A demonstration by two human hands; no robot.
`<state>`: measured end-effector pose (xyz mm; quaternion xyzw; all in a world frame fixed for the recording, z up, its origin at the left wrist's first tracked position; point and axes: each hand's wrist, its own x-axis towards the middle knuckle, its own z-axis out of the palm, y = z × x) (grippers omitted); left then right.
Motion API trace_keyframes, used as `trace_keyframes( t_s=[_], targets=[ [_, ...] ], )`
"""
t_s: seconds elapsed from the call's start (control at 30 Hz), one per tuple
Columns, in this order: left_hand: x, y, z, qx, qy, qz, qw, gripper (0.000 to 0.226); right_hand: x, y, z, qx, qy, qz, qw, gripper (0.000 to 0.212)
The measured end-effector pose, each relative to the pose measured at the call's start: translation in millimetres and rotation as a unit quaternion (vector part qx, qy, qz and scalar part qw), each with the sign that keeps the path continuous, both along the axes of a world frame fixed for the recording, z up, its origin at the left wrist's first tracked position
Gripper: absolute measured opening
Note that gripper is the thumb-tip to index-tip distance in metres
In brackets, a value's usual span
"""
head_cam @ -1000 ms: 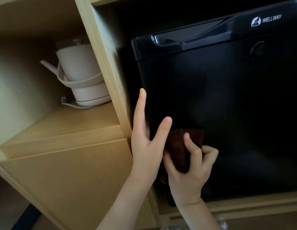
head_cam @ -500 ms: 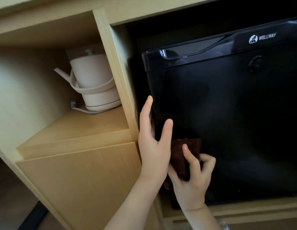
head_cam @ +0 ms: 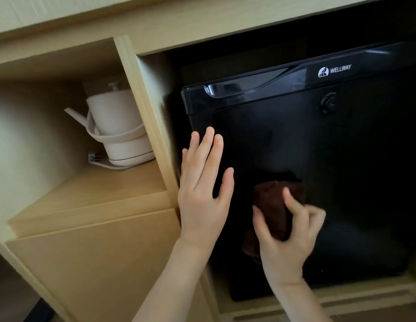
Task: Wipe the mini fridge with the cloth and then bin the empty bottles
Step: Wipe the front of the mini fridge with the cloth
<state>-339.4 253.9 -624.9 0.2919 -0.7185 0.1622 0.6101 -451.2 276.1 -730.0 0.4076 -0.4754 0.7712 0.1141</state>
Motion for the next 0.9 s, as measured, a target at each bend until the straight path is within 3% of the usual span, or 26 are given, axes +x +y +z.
trace_keyframes(
  t_s=[0.17, 0.3, 0.43, 0.6, 0.7, 0.9],
  targets=[
    [-2.0, -5.6, -1.7, -0.002, 0.0, -0.006, 1.0, 0.047, -0.9, 14.4, -52.8, 0.061, -0.088, 0.013, 0.994, 0.068],
    [-2.0, -4.1, -1.1, -0.003, -0.018, 0.005, 1.0, 0.05, -0.6, 7.2, -6.5, 0.001, -0.118, 0.007, 0.993, 0.056],
    [-1.5, -5.3, -1.8, -0.017, -0.037, 0.027, 0.999, 0.053, -14.7, -4.7, 31.8, -0.047, -0.066, -0.024, 0.996, 0.052],
    [0.2, -10.6, -3.8, -0.066, -0.101, 0.078, 0.99, 0.05, -11.5, 8.4, -37.3, 0.034, -0.094, -0.014, 0.995, 0.058],
    [-5.6, -11.3, -6.3, -0.042, -0.074, 0.043, 0.995, 0.05, -9.9, 18.2, -65.7, 0.08, -0.115, -0.009, 0.99, 0.066],
    [-16.6, -15.1, -11.2, -0.03, -0.005, 0.002, 1.0, 0.053, -13.9, 0.1, 16.0, -0.033, -0.113, -0.015, 0.993, 0.053]
  ],
)
